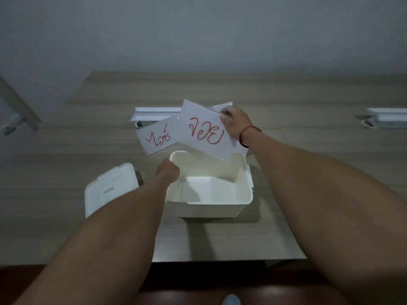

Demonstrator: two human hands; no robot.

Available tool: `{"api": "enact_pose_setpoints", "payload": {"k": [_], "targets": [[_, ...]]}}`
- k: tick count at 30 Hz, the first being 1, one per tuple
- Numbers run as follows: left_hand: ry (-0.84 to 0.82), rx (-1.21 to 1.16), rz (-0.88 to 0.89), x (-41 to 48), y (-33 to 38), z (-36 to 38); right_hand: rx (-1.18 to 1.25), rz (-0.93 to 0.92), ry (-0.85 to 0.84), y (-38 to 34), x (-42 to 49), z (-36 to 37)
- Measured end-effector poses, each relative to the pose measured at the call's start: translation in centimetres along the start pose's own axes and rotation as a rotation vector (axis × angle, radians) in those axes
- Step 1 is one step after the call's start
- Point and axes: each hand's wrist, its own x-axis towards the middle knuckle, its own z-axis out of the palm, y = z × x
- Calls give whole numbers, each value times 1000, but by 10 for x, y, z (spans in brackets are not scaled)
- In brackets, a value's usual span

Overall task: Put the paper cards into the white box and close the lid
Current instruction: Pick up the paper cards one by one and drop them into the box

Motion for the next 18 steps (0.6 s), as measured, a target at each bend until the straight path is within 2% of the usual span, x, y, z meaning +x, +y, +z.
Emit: {"api": "enact_pose_setpoints", "payload": {"k": [6, 13, 16, 18], "targets": [[23, -53, -12, 4, -5, 3, -41, 72, -264, 32, -28, 22], [64, -49, -13, 12, -4, 6, -340, 135, -659, 51, -58, 46], [71, -54, -14, 16, -3, 8, -320, 190, -788, 50, -64, 54], [79, -54, -17, 19, -2, 8, -264, 290, -875, 47, -64, 53]]}}
